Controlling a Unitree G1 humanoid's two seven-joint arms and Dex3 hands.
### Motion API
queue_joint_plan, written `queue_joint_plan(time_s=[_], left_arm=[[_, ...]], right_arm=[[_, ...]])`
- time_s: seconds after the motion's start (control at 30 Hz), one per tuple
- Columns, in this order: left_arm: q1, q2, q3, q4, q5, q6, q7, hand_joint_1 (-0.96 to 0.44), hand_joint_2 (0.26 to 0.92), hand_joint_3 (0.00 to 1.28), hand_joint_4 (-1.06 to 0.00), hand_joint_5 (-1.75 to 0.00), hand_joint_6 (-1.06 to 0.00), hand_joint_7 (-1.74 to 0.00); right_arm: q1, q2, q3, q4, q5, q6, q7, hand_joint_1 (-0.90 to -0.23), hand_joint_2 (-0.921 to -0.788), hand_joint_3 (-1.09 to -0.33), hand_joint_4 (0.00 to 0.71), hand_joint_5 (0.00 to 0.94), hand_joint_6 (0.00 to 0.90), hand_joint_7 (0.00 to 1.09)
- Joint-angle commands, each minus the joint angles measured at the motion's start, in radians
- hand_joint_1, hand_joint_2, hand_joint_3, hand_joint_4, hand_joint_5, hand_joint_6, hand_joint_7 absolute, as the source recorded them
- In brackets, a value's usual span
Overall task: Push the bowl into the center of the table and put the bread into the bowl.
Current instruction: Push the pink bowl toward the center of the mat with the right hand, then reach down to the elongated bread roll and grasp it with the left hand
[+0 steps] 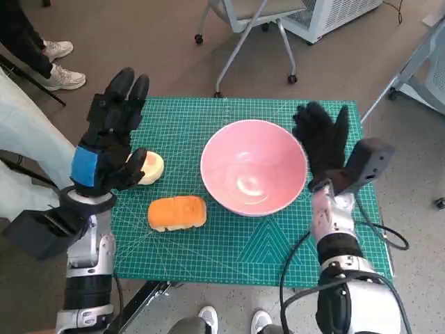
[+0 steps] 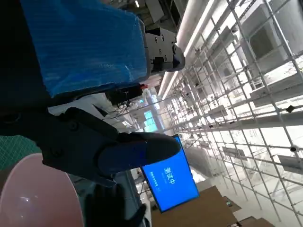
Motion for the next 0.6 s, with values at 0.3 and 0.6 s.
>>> queue_joint_plan(time_s=[0.3, 0.6], left_arm=[[-0.009, 0.01, -0.014, -0.02, 0.006, 0.008, -0.003, -0.72, 0.921, 0.58, -0.13, 0.0, -0.01, -0.33], [-0.026, -0.003, -0.043, -0.016, 0.02, 0.003, -0.002, -0.71, 0.921, 0.58, -0.14, 0.0, -0.01, -0.34]], right_arm=[[0.051, 0.025, 0.069, -0.214, 0.047, -0.24, 0.225, -0.668, -0.921, -0.794, 0.155, 0.017, 0.233, 0.19], [0.169, 0.019, 0.163, -0.49, 0.067, -0.269, 0.319, -0.667, -0.921, -0.76, 0.172, 0.003, 0.168, 0.35]])
